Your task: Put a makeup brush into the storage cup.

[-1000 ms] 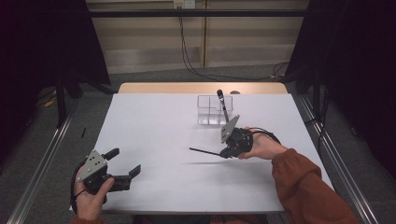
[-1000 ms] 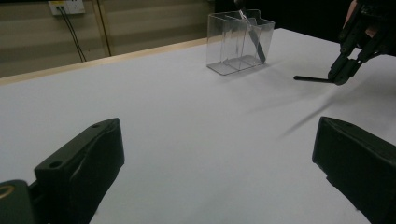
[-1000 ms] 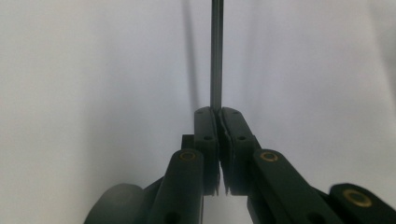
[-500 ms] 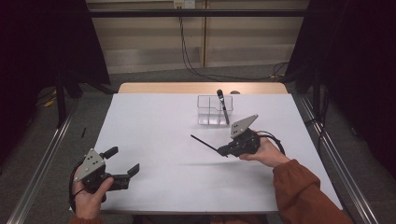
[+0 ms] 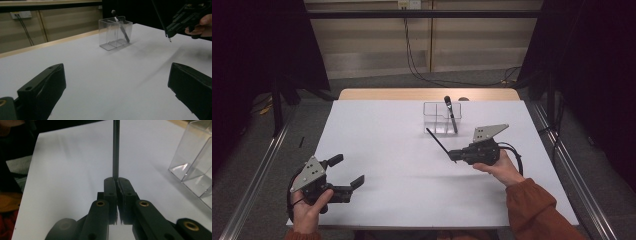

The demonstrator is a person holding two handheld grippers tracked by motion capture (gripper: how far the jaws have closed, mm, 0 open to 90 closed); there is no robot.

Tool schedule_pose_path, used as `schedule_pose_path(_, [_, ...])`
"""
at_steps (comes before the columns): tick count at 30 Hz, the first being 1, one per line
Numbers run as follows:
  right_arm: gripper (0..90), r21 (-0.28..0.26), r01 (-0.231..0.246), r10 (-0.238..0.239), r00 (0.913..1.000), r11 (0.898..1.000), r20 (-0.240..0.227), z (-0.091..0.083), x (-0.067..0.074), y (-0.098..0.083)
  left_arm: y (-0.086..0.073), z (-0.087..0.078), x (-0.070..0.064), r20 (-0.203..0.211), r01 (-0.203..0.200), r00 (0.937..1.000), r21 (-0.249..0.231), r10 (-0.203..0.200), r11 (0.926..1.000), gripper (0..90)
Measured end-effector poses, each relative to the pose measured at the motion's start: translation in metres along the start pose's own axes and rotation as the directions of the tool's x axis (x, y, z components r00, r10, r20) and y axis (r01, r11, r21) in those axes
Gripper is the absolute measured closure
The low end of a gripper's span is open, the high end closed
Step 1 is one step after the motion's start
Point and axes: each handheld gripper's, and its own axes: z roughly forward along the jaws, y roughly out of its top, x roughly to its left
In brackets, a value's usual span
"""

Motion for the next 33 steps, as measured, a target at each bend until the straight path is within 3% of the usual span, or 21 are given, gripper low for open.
schedule_pose_path(3, [86.5,-0.048,-0.007,0.007,0.9998,0.999,0.016,-0.004,0.004,0.002,0.005,0.004,-0.003,0.035,-0.024,0.9991,0.008,0.024,0.9997,2.7])
schedule_pose_path(7, [86.5,-0.074,-0.017,0.017,0.9998,0.997,-0.002,-0.005,0.008,0.004,0.009,0.013,-0.009,0.096,-0.046,0.9944,0.011,0.045,0.9989,2.6])
schedule_pose_path(12, [86.5,-0.067,-0.011,0.009,0.9996,0.998,-0.027,0.000,0.011,0.004,0.018,0.029,-0.017,0.181,-0.066,0.9814,0.005,0.064,0.9978,2.5])
schedule_pose_path(19, [86.5,-0.056,0.016,-0.020,0.9982,0.998,-0.056,0.006,0.018,0.009,0.030,0.055,-0.026,0.256,-0.081,0.9637,0.014,0.075,0.9966,2.1])
schedule_pose_path(27, [86.5,-0.018,0.046,-0.048,0.9925,0.999,-0.112,0.014,0.025,0.016,0.044,0.084,-0.035,0.323,-0.101,0.9423,0.027,0.087,0.9945,2.8])
schedule_pose_path(29, [86.6,0.008,0.060,-0.059,0.9908,0.998,-0.122,0.016,0.027,0.018,0.047,0.090,-0.037,0.340,-0.107,0.9363,0.039,0.087,0.9935,2.7])
schedule_pose_path(33, [86.6,0.075,0.090,-0.079,0.9863,0.993,-0.145,0.020,0.028,0.022,0.053,0.098,-0.040,0.352,-0.126,0.9309,0.063,0.096,0.9901,2.6])
